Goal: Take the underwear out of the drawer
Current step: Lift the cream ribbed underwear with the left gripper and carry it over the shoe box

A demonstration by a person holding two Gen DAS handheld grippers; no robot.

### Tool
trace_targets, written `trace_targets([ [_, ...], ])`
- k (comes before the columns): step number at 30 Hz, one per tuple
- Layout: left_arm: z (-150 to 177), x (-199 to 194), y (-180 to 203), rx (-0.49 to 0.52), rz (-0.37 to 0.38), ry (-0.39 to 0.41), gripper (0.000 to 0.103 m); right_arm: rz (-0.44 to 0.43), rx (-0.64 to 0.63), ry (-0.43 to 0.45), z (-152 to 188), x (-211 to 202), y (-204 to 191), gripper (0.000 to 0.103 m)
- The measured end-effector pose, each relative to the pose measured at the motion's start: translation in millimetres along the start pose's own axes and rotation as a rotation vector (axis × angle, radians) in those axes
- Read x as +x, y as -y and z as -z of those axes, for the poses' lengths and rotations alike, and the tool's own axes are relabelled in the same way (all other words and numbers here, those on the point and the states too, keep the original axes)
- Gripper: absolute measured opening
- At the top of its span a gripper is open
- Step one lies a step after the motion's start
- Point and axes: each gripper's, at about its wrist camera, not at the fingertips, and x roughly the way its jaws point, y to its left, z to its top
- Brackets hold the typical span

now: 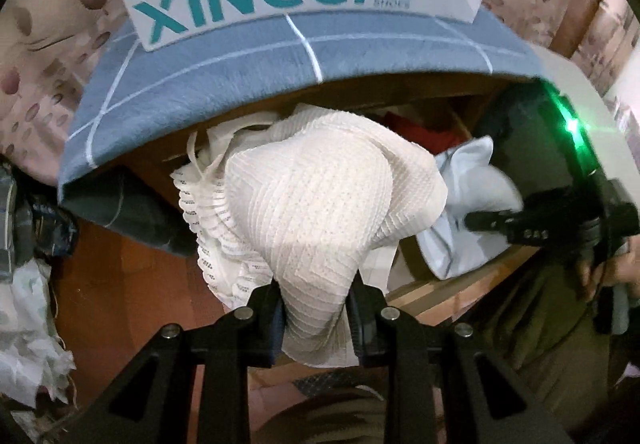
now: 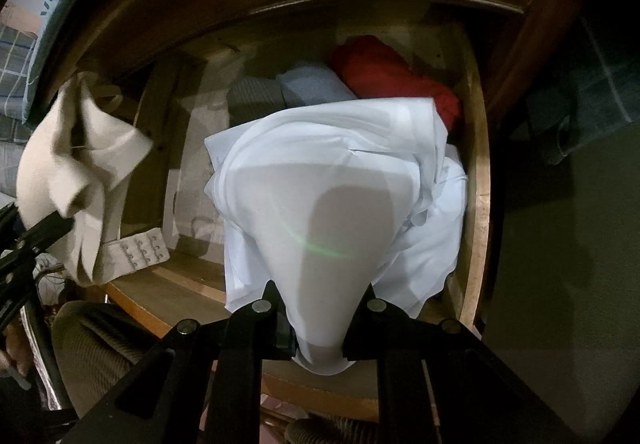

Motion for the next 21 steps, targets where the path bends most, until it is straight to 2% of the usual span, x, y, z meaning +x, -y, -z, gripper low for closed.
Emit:
trace_targets([
  [12,5.6,-45.5,1.0,-0.099,0.030,0.077,0.026,0.001,0.000,0.000,0.8,-0.6,0.2,0.013],
  [21,-2.4,-104.1,2.7,-0.115,0.069,0.167,0.026,0.003,-0.001,0.003,1.6,-0.2,-0.7,0.013],
])
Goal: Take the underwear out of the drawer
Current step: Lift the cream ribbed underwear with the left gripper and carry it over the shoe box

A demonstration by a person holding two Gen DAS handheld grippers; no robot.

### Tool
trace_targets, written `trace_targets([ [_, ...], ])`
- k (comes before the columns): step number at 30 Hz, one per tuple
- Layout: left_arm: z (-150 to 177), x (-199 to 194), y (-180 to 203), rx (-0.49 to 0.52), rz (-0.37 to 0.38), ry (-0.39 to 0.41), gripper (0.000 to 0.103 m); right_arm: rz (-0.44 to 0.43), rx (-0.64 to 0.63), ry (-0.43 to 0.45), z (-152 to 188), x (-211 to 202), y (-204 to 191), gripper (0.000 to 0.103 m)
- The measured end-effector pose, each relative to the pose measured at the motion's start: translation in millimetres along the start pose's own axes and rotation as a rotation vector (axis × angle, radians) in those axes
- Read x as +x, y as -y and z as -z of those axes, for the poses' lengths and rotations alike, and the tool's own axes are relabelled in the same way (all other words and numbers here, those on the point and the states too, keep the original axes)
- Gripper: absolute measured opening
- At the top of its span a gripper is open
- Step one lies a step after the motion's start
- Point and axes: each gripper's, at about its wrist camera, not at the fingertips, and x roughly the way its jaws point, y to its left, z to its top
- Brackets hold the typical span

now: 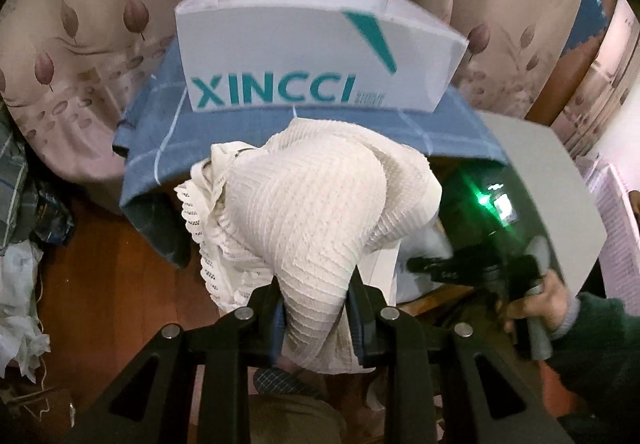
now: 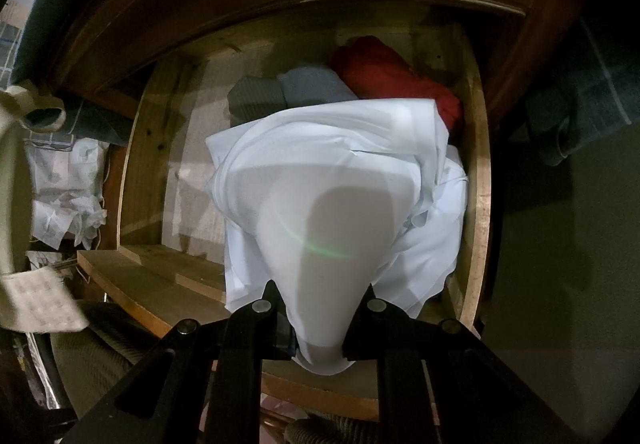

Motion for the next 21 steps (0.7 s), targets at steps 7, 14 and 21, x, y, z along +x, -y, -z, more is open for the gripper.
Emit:
trace_targets([
  [7,-14.8,-42.6,3.7,-0.003,0.007,0.080,0.026,0.001,0.000,0.003,-0.2,-0.1,-0.8,0.013],
  [14,-49.6,-77.5,15.6,0.040,-0.023,0.187,0.026,0.006,-0.004,0.009,-0.5,-0.6,-3.8,0.013],
  [21,-103.6,-102.8,18.0,0.036,-0.074,0.318,0.026,0.009,-0.008,0.007,-0.9,-0.4,-4.4,0.013],
])
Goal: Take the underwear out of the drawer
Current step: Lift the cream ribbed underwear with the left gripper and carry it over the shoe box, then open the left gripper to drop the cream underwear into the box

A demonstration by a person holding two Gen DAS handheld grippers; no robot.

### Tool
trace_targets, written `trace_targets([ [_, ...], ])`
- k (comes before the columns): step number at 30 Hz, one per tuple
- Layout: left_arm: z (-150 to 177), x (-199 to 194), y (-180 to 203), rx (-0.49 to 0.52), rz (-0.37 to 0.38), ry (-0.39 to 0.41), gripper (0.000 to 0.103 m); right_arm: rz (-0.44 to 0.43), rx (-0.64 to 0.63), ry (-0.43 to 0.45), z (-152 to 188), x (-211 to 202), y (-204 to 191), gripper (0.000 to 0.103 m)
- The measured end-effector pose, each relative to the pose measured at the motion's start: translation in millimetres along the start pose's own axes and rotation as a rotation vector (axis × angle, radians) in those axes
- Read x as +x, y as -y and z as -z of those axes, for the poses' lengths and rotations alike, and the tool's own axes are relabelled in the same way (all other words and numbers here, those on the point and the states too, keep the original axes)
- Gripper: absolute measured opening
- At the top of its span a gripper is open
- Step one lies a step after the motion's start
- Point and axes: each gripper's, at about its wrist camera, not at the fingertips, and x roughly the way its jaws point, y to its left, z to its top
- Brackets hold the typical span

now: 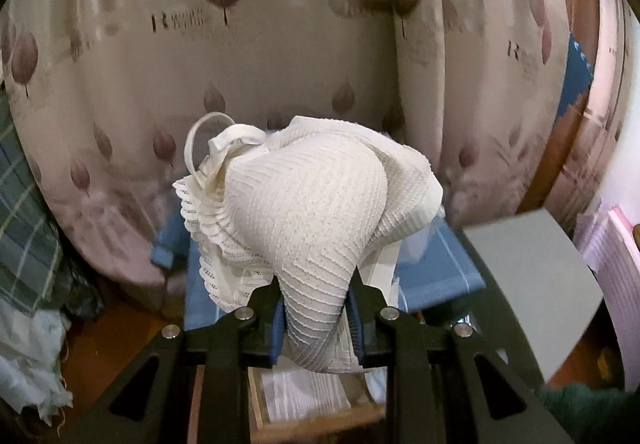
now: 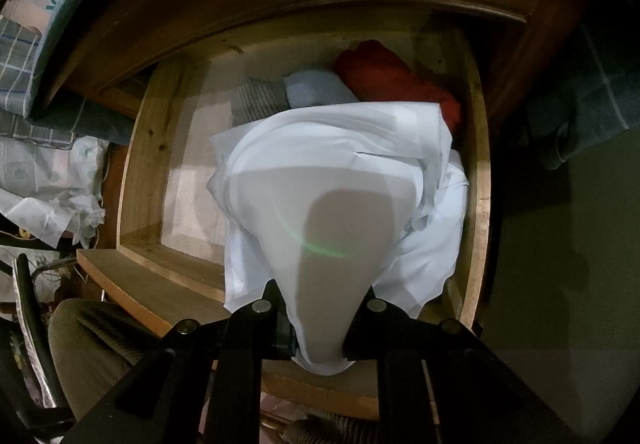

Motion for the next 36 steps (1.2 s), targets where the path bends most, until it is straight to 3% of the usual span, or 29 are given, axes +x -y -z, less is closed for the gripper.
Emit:
trace_targets([
  [6,-54.1,20.2,2.0,0.021,-0.049,0.067,0.026,0.000,0.002,0.002,-0.4,0.6,0.0,0.013],
  [10,-72.6,42.2,0.3,0.002,-0.079,0.082,0.026,-0.004,0.007,0.008,1.5,0.8,1.8,0.013],
  [17,-96.9,100.6,5.9,0.018,-0.119,0.040,0.026,-0.009,0.008,0.008,1.9,0.6,3.0,0.013],
  [22,-102.3,135.4,2.8,-0.015,-0.103,-0.001,0.026,-0.013,0.011,0.006,2.0,0.0,4.3,0.013],
  [29,-87.2,188.7,-9.1,-0.056,-0.099,-0.126,0.026,-0.023,0.014,0.004,0.8,-1.4,6.4,0.013],
  [36,-71.1,212.9,-23.1,-0.107,-0.105,-0.185,0.032,-0.024,0.013,-0.001,-0.8,0.0,7.5,0.013],
])
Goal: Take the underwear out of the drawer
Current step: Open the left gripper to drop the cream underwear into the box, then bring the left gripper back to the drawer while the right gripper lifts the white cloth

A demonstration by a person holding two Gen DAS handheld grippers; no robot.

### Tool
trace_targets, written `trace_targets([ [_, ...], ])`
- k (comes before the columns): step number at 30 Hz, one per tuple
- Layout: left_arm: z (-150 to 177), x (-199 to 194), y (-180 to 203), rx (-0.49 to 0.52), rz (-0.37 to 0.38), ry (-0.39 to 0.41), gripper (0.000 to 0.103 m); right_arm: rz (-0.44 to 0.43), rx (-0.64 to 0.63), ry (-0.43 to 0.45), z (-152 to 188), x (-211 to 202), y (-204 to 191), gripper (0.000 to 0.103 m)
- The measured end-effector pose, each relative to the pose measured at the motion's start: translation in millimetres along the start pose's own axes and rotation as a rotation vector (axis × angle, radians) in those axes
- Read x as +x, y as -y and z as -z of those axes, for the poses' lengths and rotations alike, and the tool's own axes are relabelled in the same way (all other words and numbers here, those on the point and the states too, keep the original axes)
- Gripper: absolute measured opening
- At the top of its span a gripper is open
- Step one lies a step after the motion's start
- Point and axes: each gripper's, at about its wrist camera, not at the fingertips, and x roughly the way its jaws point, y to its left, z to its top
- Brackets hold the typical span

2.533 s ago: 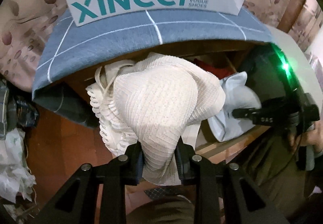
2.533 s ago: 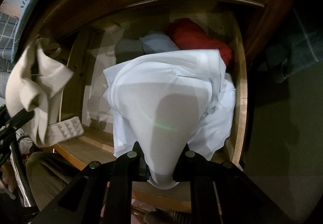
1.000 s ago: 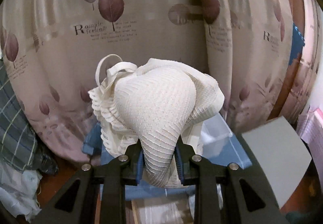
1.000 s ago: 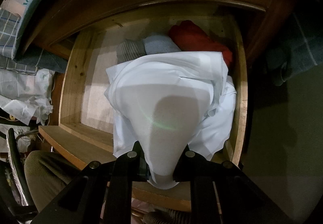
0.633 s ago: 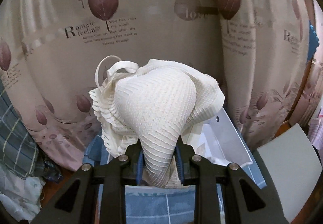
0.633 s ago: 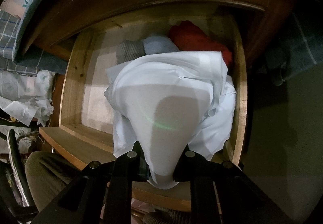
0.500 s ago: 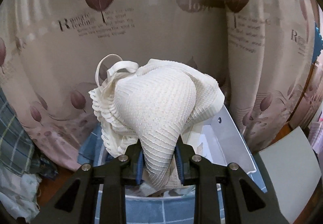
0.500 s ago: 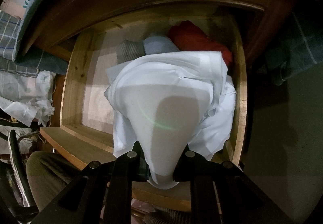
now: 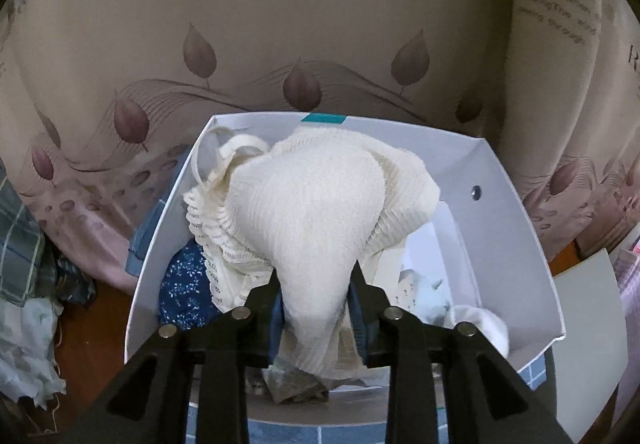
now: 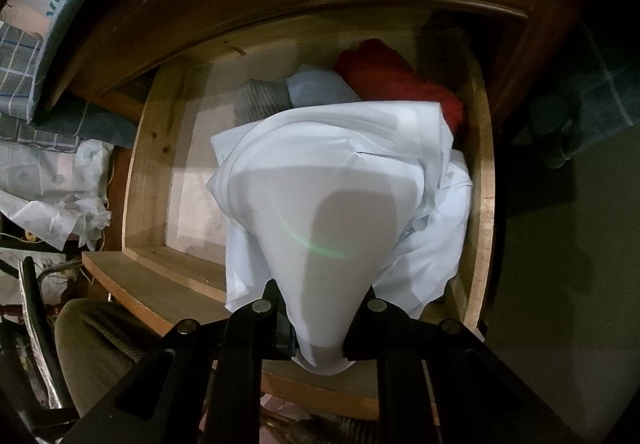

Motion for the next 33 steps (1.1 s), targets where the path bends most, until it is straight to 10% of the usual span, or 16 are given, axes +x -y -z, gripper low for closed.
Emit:
trace_targets([
  [5,2.5,2.5,-1.0,0.006,-0.030,-0.015,0.053,0.001,0.000,-0.002,-0.1,0.1,-0.6,0.013],
  [18,24.5,-57.7,34.8,0.203,-0.093,0.110,0.060,0.018,-0.009,-0.001,0.5,-0.3,-5.2,0.013],
  [33,162.7,-88.8,-22.9,0.078,-0.191,0.118,0.060,0.066,-0.049,0.023,3.0,-0.3,-17.0,0.013],
])
